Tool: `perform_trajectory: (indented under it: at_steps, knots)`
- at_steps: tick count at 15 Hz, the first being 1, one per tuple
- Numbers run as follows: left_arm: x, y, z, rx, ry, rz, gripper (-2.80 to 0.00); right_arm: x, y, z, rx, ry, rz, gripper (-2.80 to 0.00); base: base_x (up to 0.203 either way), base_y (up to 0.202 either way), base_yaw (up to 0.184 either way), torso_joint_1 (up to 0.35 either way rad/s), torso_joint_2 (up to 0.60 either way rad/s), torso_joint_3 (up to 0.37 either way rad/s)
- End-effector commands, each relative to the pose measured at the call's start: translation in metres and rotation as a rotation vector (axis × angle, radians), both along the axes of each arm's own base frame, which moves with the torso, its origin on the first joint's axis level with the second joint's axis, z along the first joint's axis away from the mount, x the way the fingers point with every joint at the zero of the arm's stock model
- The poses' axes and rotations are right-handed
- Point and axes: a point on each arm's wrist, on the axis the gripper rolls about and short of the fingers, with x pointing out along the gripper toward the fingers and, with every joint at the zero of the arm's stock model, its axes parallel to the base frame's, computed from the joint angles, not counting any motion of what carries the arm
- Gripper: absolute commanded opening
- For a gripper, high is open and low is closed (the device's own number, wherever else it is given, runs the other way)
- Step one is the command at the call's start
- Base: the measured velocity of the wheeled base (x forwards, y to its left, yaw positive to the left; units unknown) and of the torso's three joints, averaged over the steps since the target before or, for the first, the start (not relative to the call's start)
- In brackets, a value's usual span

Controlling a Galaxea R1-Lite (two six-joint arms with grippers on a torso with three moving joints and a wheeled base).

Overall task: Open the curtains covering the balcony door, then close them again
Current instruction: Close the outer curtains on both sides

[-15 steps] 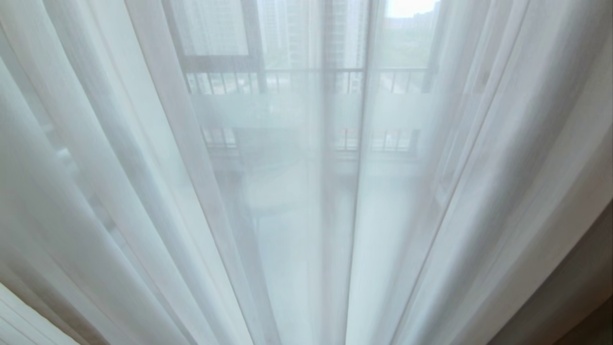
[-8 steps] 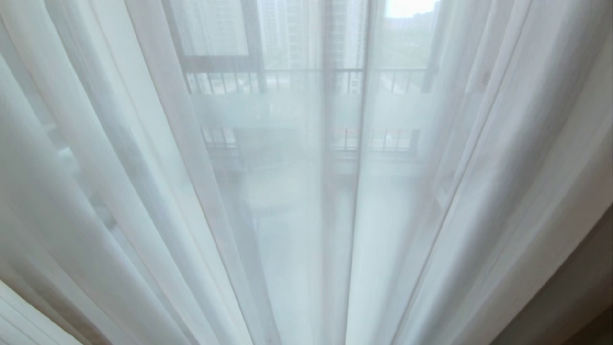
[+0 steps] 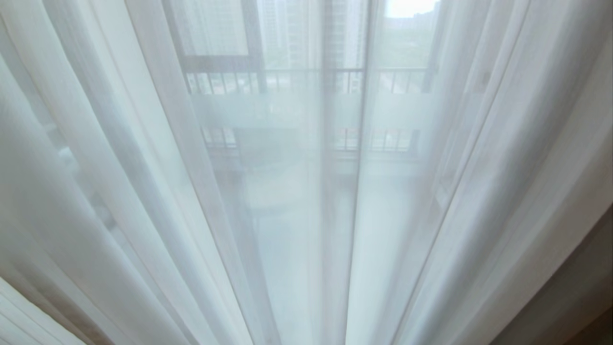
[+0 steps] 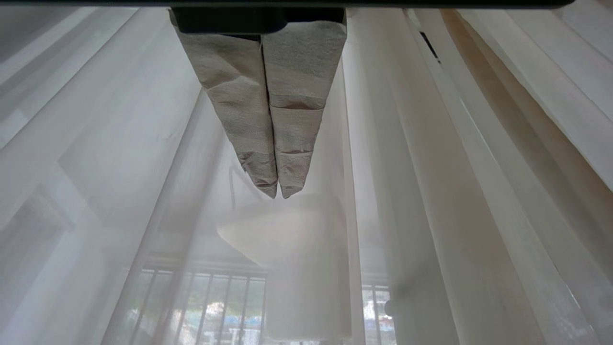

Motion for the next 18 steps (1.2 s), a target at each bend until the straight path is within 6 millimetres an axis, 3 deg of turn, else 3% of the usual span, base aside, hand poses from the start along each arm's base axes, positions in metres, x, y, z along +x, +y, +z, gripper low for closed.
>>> perform_trajectory:
  at_steps: [1, 7, 13, 14, 18]
  knots:
    - [0.000, 0.000, 0.000, -0.001, -0.001, 0.001, -2.80, 0.013, 0.000, 0.018, 0.001, 0.068, -0.046, -2.80, 0.000, 0.000, 0.000, 0.000, 0.00, 0.000]
    - [0.000, 0.000, 0.000, -0.001, -0.001, 0.001, -2.80, 0.033, -0.011, 0.066, -0.018, 0.062, -0.530, -2.80, 0.000, 0.000, 0.000, 0.000, 0.00, 0.000]
    - [0.000, 0.000, 0.000, -0.001, -0.001, 0.001, -2.80, 0.034, -0.026, 0.137, -0.105, -0.044, -0.912, -2.80, 0.000, 0.000, 0.000, 0.000, 0.00, 0.000]
    - [0.000, 0.000, 0.000, -0.001, -0.001, 0.001, -2.80, 0.034, -0.026, 0.143, -0.112, -0.055, -0.926, 0.00, 0.000, 0.000, 0.000, 0.000, 0.00, 0.000]
    - [0.000, 0.000, 0.000, -0.001, -0.001, 0.001, -2.80, 0.036, -0.031, 0.167, -0.102, -0.111, -0.965, 0.00, 0.000, 0.000, 0.000, 0.000, 0.00, 0.000]
